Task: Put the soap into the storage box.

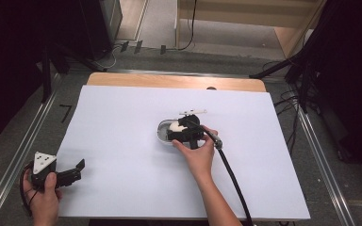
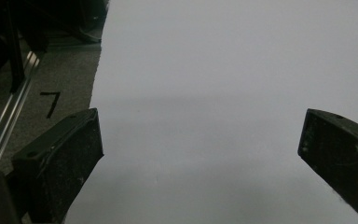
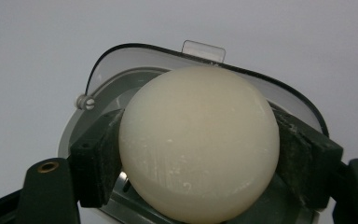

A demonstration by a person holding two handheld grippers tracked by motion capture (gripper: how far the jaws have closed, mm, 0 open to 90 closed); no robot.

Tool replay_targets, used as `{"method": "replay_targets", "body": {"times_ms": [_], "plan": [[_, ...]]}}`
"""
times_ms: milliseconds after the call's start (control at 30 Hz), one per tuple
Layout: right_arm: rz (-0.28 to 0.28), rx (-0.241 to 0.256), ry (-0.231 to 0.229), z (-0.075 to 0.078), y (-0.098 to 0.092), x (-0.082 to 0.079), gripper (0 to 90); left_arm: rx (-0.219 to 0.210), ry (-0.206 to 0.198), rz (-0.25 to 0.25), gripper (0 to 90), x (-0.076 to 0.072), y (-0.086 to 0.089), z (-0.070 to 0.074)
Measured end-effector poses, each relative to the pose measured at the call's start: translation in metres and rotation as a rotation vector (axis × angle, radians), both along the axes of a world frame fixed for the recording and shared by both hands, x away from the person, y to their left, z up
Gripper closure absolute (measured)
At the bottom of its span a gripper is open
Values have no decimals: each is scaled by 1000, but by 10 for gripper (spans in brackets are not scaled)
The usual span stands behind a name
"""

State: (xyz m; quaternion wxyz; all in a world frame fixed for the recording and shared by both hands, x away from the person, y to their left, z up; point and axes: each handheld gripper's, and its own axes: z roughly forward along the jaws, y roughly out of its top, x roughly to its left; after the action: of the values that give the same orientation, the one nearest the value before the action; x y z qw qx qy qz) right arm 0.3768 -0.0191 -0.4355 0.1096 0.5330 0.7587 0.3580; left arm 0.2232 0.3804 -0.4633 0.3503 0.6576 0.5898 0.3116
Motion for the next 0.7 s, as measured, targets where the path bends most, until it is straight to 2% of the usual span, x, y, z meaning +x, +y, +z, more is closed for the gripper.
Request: {"method": "replay_targets", "body": {"times_ms": [467,700], "plan": [[-2,33,-12,9,-7,0,251,3,0,0,3,0,0,0],[-2,30,-27,12,-8,-1,260,3,1,0,3,0,0,0]]}}
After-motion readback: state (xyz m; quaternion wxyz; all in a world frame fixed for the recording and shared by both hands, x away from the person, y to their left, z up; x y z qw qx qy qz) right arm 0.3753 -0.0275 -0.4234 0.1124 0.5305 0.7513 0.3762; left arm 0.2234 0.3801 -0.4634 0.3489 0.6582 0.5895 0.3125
